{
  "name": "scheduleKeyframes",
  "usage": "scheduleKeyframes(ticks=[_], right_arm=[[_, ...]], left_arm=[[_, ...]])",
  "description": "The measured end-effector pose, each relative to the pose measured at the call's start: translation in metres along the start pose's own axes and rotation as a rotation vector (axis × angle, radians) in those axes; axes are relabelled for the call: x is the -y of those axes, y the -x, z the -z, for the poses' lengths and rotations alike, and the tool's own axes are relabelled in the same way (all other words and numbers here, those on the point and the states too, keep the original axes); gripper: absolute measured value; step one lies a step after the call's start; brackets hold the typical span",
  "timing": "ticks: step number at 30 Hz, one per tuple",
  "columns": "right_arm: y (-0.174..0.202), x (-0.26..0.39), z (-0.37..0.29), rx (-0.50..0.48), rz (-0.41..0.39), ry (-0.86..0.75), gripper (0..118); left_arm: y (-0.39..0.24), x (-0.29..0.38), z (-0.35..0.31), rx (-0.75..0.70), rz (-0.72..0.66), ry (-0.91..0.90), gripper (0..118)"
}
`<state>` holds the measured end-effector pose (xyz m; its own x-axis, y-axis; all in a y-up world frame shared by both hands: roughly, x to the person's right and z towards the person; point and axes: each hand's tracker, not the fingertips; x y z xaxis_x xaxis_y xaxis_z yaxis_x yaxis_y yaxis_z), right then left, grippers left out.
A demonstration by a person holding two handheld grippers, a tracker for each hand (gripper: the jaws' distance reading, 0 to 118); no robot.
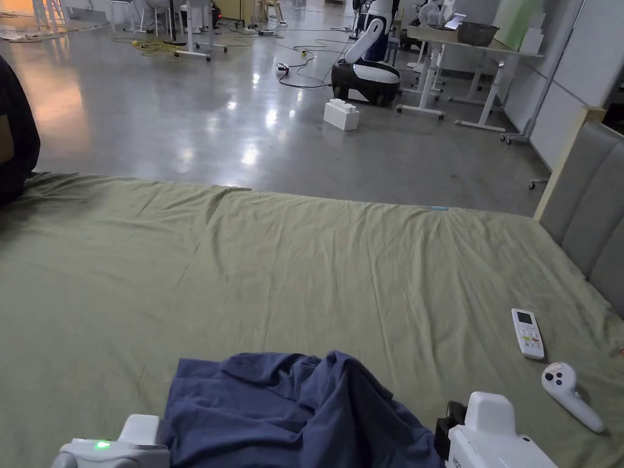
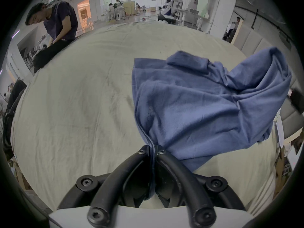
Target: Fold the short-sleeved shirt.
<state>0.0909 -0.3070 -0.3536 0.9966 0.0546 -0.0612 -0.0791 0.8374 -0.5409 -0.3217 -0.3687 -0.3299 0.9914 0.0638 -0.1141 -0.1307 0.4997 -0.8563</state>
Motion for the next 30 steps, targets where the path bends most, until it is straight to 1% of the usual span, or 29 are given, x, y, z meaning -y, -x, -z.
scheduleKeyframes(ticks=[1,2,3,4,5,6,9,10,11,13,14,15,16,18,19,20,21,23,27,30], right_arm=[[-0.003,0.005,0.004,0.003,-0.006,0.050,10],[-0.005,0.012,0.008,0.011,-0.001,0.085,23],[-0.007,0.020,0.014,0.006,0.007,0.123,51],[-0.009,0.026,0.019,0.002,0.004,0.176,72],[-0.011,0.032,0.025,0.001,0.019,0.219,84],[-0.012,0.039,0.031,0.006,0.035,0.241,88],[-0.009,0.052,0.046,-0.020,0.055,0.310,87],[-0.007,0.055,0.050,-0.043,0.060,0.331,86],[-0.002,0.057,0.053,-0.058,0.063,0.337,81],[0.003,0.062,0.059,-0.092,0.055,0.338,56],[0.007,0.064,0.063,-0.102,0.048,0.345,41],[0.006,0.069,0.073,-0.115,0.044,0.350,21],[0.007,0.071,0.075,-0.131,0.044,0.347,21],[0.011,0.071,0.073,-0.163,0.046,0.338,12],[0.020,0.061,0.063,-0.156,0.038,0.331,9],[0.021,0.058,0.058,-0.137,0.018,0.318,7],[0.021,0.056,0.055,-0.138,0.012,0.310,6],[0.020,0.050,0.046,-0.133,0.010,0.260,5],[0.014,0.022,0.020,-0.080,-0.034,0.110,4],[0.004,-0.006,0.003,-0.067,-0.021,0.024,5]], left_arm=[[0.002,0.000,-0.005,0.002,-0.007,-0.016,6],[0.003,0.000,-0.010,0.005,-0.013,-0.030,6],[0.005,0.000,-0.015,0.003,-0.018,-0.047,6],[0.007,0.000,-0.020,0.002,-0.021,-0.064,6],[0.008,0.000,-0.024,0.005,-0.023,-0.081,6],[0.009,0.000,-0.028,0.007,-0.025,-0.091,6],[0.012,-0.001,-0.037,0.006,-0.029,-0.120,6],[0.013,-0.001,-0.038,0.008,-0.029,-0.128,6],[0.014,-0.001,-0.039,0.010,-0.028,-0.131,6],[0.014,-0.002,-0.040,0.010,-0.028,-0.134,6],[0.015,-0.001,-0.039,0.009,-0.029,-0.136,6],[0.016,-0.001,-0.039,0.011,-0.033,-0.137,6],[0.016,-0.001,-0.038,0.013,-0.037,-0.137,6],[0.017,0.001,-0.038,0.014,-0.046,-0.143,6],[0.017,0.002,-0.039,0.016,-0.049,-0.146,6],[0.018,0.003,-0.038,0.019,-0.049,-0.152,6],[0.018,0.002,-0.040,0.020,-0.049,-0.160,6],[0.019,0.001,-0.045,0.029,-0.052,-0.185,6],[0.022,-0.012,-0.067,0.040,-0.055,-0.267,6],[0.026,-0.028,-0.086,0.058,-0.075,-0.337,6]])
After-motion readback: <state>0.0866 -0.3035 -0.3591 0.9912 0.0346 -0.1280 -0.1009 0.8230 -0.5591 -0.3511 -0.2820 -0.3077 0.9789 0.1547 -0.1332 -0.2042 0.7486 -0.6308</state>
